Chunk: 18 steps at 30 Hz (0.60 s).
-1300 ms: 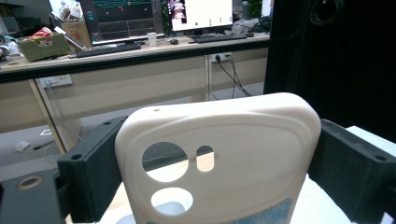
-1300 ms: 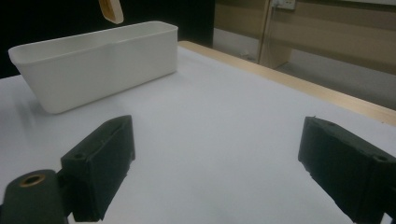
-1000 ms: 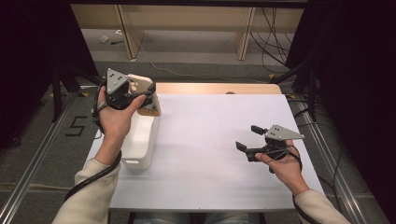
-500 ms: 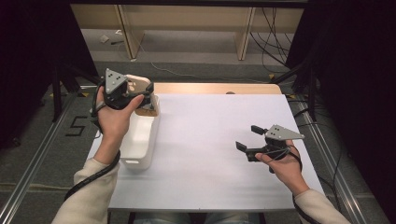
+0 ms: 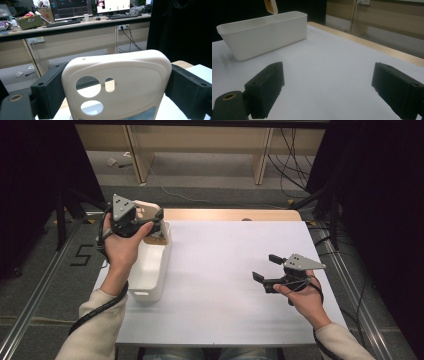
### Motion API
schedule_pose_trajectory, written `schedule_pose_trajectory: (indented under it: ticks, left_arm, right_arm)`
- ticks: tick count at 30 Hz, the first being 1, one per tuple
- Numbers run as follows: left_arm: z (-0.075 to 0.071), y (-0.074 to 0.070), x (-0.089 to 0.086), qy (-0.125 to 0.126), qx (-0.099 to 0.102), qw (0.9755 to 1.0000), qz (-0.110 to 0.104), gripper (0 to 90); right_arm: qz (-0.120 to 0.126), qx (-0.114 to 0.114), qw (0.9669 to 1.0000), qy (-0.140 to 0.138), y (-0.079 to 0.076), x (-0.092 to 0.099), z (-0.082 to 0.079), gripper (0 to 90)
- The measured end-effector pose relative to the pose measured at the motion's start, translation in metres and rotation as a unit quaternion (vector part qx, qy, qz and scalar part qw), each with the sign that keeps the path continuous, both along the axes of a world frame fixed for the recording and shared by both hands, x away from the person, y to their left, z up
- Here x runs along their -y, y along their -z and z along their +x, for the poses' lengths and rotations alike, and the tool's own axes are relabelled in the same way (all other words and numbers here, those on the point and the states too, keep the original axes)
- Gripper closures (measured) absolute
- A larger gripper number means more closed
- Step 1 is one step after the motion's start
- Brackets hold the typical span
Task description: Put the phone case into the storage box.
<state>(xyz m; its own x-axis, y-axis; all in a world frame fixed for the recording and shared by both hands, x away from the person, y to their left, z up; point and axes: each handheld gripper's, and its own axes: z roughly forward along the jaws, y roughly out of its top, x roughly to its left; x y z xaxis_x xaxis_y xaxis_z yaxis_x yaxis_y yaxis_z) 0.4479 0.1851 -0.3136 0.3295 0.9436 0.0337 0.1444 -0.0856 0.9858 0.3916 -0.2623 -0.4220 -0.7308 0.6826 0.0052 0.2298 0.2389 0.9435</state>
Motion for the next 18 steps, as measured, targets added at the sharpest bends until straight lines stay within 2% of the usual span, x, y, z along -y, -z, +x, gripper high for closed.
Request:
schedule_pose_trajectory:
  ticks: [18]
  left_arm:
    - [0.0026, 0.0036, -0.0023, -0.005, -0.004, 1.0000, 0.004, 10.4]
  right_arm:
    - [0.000, 0.000, 1.0000, 0.000, 0.0005, -0.0003, 0.0003, 11.9]
